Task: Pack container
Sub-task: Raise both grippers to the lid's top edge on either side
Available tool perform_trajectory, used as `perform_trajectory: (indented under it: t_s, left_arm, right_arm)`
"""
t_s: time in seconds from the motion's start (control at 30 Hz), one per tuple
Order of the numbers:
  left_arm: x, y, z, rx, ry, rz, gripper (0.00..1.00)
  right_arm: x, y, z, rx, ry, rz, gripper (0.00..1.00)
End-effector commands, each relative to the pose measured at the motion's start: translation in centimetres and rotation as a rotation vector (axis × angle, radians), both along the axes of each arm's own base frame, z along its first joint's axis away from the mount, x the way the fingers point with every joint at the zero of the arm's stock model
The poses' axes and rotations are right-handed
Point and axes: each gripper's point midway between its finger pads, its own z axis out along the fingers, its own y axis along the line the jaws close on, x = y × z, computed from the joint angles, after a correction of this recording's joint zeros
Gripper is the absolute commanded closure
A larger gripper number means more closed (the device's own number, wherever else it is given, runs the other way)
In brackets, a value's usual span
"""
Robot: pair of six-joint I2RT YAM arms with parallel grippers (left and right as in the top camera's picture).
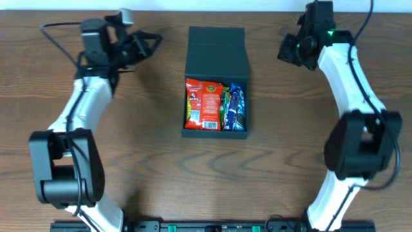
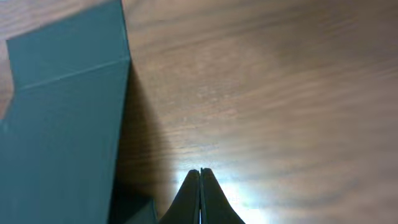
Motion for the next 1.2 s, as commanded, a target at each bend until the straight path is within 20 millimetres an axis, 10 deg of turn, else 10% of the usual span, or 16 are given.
perform_trajectory:
  t_s: [0.0, 0.3, 0.83, 1.17]
  left_arm:
    - [1.6, 0.5, -1.1, 0.053, 0.032, 0.140, 0.94]
    - [2.4, 0.4, -6.0, 0.130, 0.226, 0.189, 0.94]
    - [2.9, -2.0, -16.3, 0.372, 0.489, 0.014, 0.94]
    - [2.0, -4.6, -16.9, 0.322, 0.505, -0.069, 0.94]
  right_arm:
    - [0.6, 2.9, -2.1, 0.191, 0.001, 0.140, 0.99]
    - [1.5, 4.7, -7.3, 0.370, 0.038, 0.187, 0.99]
    - [1.8, 8.0, -8.5, 0.426, 0.052, 0.199, 0.99]
    - [0.7, 10.1, -10.0, 0.541, 0.115, 0.227, 0.99]
